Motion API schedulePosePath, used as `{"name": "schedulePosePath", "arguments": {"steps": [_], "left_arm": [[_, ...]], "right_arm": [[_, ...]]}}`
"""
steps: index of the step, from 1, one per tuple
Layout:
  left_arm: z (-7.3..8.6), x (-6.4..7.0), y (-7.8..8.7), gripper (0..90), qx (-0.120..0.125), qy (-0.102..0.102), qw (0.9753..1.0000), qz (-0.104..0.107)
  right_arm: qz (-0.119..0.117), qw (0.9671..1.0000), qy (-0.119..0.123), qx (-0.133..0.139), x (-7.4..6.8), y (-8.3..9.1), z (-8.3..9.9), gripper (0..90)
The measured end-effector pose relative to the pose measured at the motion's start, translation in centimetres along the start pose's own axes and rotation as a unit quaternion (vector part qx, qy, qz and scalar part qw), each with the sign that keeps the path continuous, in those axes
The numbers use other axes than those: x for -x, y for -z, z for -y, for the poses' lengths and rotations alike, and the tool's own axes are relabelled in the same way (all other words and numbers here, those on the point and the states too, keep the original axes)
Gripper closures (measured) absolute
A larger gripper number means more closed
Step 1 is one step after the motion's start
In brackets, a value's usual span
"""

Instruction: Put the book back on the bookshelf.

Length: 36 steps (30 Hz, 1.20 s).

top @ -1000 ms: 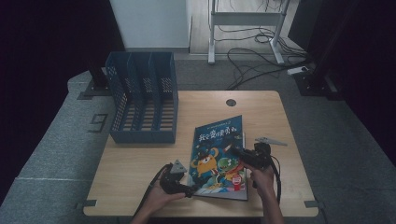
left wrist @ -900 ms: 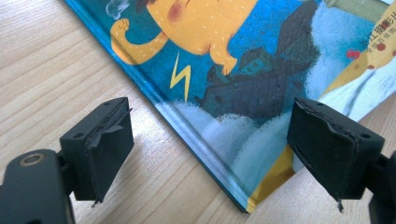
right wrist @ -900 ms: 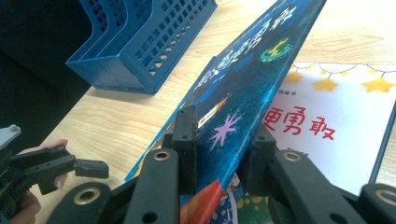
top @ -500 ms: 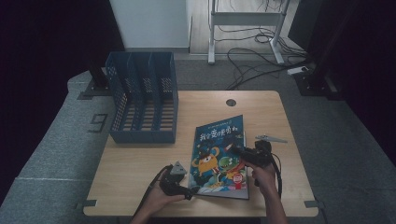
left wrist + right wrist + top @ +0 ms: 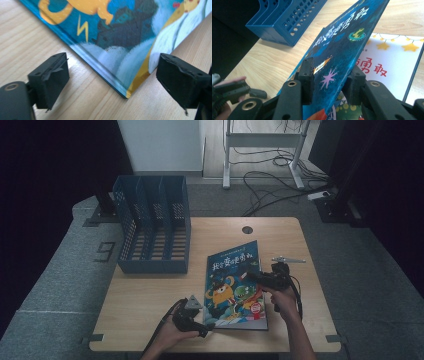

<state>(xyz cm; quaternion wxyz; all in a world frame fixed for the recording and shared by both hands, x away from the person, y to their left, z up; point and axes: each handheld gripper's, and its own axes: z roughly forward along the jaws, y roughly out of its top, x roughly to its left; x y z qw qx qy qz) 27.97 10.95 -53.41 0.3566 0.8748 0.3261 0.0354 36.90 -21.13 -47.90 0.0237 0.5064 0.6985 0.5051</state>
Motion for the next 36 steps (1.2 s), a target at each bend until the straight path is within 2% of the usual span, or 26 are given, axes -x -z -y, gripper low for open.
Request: {"name": "schedulePosePath", "arguments": {"steps": [4, 6, 14, 22, 28, 32, 36], "left_arm": [[0.0, 0.0, -0.1, 9.5, 0.003, 0.003, 1.0, 0.0], [0.0, -0.1, -0.1, 8.8, 0.003, 0.006, 1.0, 0.002], [0.0, -0.2, 0.0, 8.1, 0.0, 0.01, 0.9999, 0.007], [0.0, -0.2, -0.2, 2.7, -0.016, 0.007, 0.9992, 0.035], [0.0, -0.3, -0.1, 2.8, -0.013, 0.008, 0.9992, 0.037], [0.0, -0.3, -0.1, 2.8, -0.015, 0.009, 0.9991, 0.039], [0.0, -0.3, -0.2, 2.7, -0.015, 0.012, 0.9989, 0.042]], "right_arm": [[0.006, 1.0, 0.005, -0.002, -0.1, -0.1, -0.4, 68.4], [0.001, 1.0, 0.007, 0.002, -0.2, -0.1, -0.4, 70.0], [0.009, 0.9994, 0.033, 0.008, -1.3, -0.1, -0.8, 70.9], [0.001, 0.9987, 0.05, -0.009, -2.4, -0.6, -1.3, 71.5], [0.003, 0.9981, 0.058, -0.024, -2.9, -0.9, -1.9, 70.8], [-0.006, 0.9976, 0.06, -0.034, -2.5, -1.1, -2.1, 68.4], [-0.035, 0.9978, 0.046, -0.032, -1.6, -1.5, -2.4, 64.4]]}}
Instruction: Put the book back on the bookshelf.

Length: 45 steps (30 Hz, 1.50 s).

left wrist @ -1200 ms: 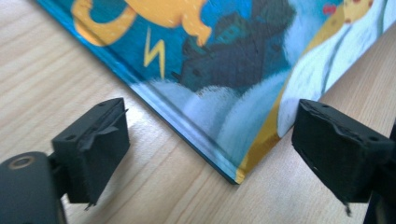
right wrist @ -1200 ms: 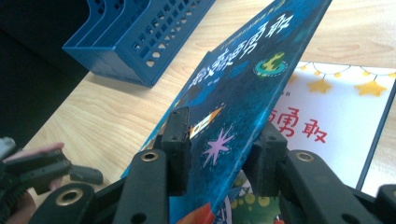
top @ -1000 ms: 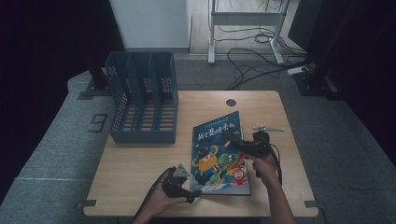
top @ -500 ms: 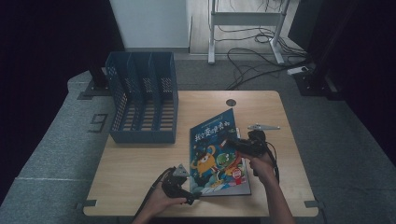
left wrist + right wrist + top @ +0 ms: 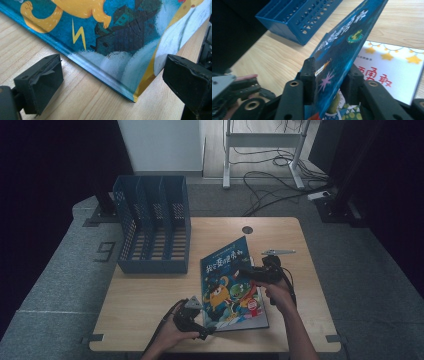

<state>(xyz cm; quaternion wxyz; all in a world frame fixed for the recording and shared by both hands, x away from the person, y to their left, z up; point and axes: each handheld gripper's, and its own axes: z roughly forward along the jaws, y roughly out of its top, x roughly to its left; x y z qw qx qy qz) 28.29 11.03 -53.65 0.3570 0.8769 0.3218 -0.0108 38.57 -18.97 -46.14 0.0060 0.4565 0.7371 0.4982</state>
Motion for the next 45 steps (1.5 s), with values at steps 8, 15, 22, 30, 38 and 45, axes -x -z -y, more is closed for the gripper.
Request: {"name": "schedulePosePath", "arguments": {"steps": [8, 15, 22, 30, 38, 45], "left_arm": [[0.0, 0.2, -0.3, 2.7, -0.003, -0.004, 1.0, -0.006], [0.0, 0.3, -0.2, 1.4, -0.008, -0.002, 0.9999, -0.009], [-0.1, 0.6, -0.1, 1.1, -0.021, -0.015, 0.9995, -0.018], [-0.2, 0.8, -0.1, 0.3, -0.025, -0.017, 0.9994, -0.019], [-0.2, 1.2, -0.7, 1.0, -0.03, -0.024, 0.9978, -0.055], [-0.4, 0.7, -0.7, 2.0, -0.019, 0.0, 0.9978, -0.064]], "right_arm": [[-0.011, 0.9994, -0.03, -0.011, 2.3, -0.8, -0.3, 69.6], [-0.001, 0.9999, -0.013, -0.01, 1.1, -0.8, -1.0, 73.1], [0.007, 0.9999, -0.008, 0.0, 0.2, -0.6, -1.2, 74.0], [0.009, 0.9999, -0.004, 0.005, -0.1, -0.5, -1.2, 74.3], [0.016, 0.9997, 0.008, 0.017, -0.6, 0.1, -1.3, 74.4], [0.028, 0.9969, 0.051, 0.053, -2.1, 1.2, -1.7, 74.5]]}}
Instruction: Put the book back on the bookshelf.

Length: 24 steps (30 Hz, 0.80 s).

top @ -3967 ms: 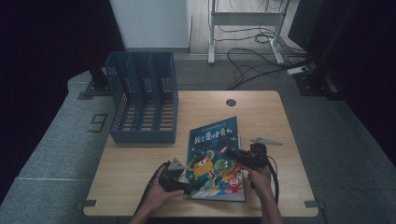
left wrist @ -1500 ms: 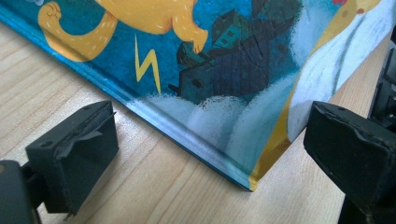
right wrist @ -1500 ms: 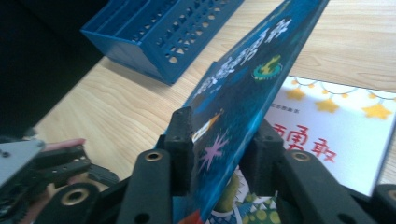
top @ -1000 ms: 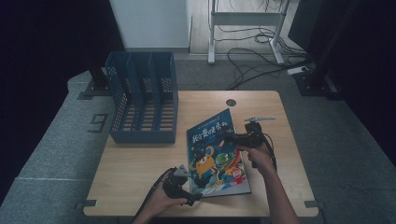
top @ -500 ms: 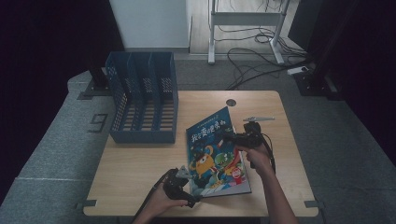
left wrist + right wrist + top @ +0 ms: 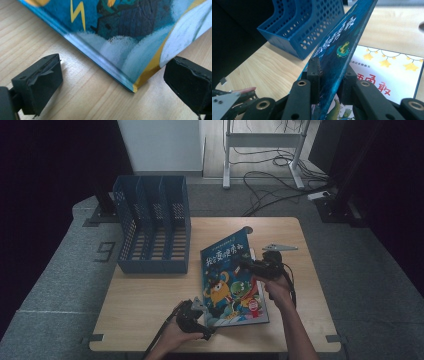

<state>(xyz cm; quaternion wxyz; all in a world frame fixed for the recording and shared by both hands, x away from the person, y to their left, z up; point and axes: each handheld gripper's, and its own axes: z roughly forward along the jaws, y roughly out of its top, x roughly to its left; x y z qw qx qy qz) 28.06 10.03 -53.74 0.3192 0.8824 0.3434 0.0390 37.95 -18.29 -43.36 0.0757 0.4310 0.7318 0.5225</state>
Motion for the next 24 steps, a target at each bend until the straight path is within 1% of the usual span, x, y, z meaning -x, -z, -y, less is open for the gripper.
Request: {"name": "schedulePosePath", "arguments": {"steps": [2, 4, 8, 12, 17, 20, 24], "left_arm": [[0.0, -0.1, 0.0, 2.2, 0.004, 0.007, 1.0, 0.0], [0.0, -0.2, 0.0, 2.1, 0.004, 0.007, 1.0, 0.0], [0.0, -0.1, 0.0, 1.0, 0.003, 0.005, 1.0, -0.003], [0.0, -0.2, -0.1, 0.8, 0.002, 0.004, 1.0, -0.006], [-0.1, -0.3, -0.1, 0.8, 0.005, 0.007, 1.0, -0.004], [-0.1, -0.4, -0.1, 0.8, 0.006, 0.01, 0.9999, -0.004], [-0.1, -0.5, -0.1, 0.8, 0.006, 0.007, 1.0, -0.002]], "right_arm": [[0.002, 0.9998, 0.017, 0.011, -0.6, 0.3, -0.2, 74.4], [0.003, 0.9992, 0.034, 0.022, -1.2, 0.6, -0.3, 74.5], [-0.003, 0.998, 0.052, 0.037, -1.7, 1.1, -0.1, 74.4], [-0.004, 0.9976, 0.053, 0.045, -1.6, 1.3, 0.2, 74.5], [-0.002, 0.9974, 0.051, 0.051, -1.6, 1.5, 0.3, 74.5], [-0.003, 0.9969, 0.055, 0.056, -1.6, 1.6, 0.3, 74.5], [-0.004, 0.9962, 0.06, 0.063, -1.7, 1.8, 0.4, 74.5]]}}
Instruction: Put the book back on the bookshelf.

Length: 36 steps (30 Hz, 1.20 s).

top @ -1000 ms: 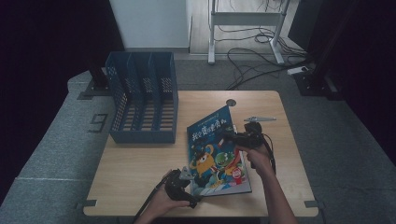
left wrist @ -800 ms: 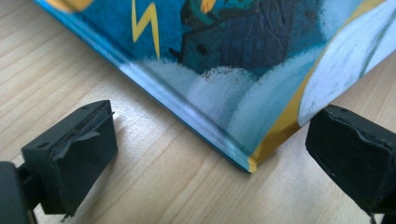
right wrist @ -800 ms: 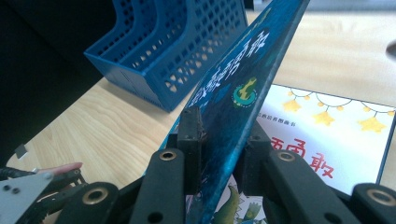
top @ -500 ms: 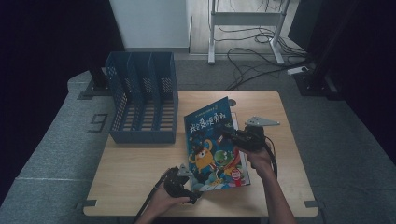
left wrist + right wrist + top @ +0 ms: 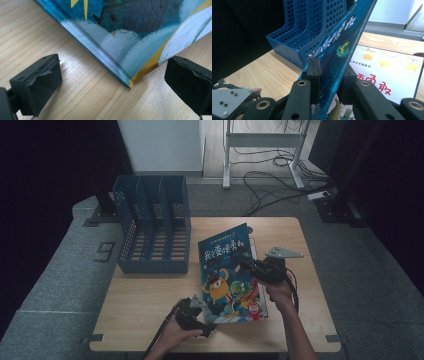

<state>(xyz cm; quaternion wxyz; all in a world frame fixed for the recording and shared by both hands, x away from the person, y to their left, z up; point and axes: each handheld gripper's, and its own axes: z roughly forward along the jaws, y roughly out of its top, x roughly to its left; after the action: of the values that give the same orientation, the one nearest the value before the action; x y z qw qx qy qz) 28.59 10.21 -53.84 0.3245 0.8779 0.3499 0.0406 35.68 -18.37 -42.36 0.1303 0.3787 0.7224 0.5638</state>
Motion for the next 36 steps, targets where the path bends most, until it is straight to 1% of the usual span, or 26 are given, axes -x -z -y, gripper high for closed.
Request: {"name": "schedulePosePath", "arguments": {"steps": [5, 9, 12, 17, 19, 24, 27, 32, 36], "left_arm": [[-0.1, -0.1, 0.0, 0.7, -0.001, -0.002, 1.0, 0.0], [-0.2, -0.1, -0.1, 0.7, 0.002, 0.0, 1.0, -0.002], [-0.2, -0.2, -0.1, 0.8, 0.001, -0.001, 1.0, -0.003], [-0.3, -0.3, -0.2, 0.7, 0.004, 0.003, 1.0, -0.002], [-0.3, -0.3, -0.2, 0.7, 0.004, 0.002, 1.0, -0.004], [-0.5, -0.5, -0.3, 0.7, 0.001, 0.003, 1.0, -0.008], [-0.6, -0.7, -0.4, 0.7, 0.001, 0.004, 0.9999, -0.012], [-0.8, -1.1, -0.5, 0.7, 0.001, 0.008, 0.9996, -0.026], [-0.9, -1.3, -0.5, 0.7, -0.003, 0.004, 0.9994, -0.034]], "right_arm": [[-0.003, 0.9999, 0.007, 0.007, -0.3, 0.2, -0.1, 74.6], [-0.01, 0.9997, 0.014, 0.016, -0.4, 0.4, -0.1, 75.0], [-0.018, 0.9995, 0.012, 0.023, -0.5, 0.5, -0.2, 75.7], [-0.019, 0.9993, 0.017, 0.029, -0.8, 0.8, -0.3, 76.0], [-0.021, 0.999, 0.02, 0.033, -0.9, 0.9, -0.3, 76.3], [-0.027, 0.9986, 0.019, 0.042, -1.0, 1.2, -0.2, 77.2], [-0.03, 0.9982, 0.023, 0.046, -1.1, 1.4, -0.2, 77.8], [-0.04, 0.9975, 0.025, 0.053, -1.2, 1.7, -0.1, 78.8], [-0.044, 0.9972, 0.023, 0.057, -1.2, 1.8, 0.1, 79.2]]}}
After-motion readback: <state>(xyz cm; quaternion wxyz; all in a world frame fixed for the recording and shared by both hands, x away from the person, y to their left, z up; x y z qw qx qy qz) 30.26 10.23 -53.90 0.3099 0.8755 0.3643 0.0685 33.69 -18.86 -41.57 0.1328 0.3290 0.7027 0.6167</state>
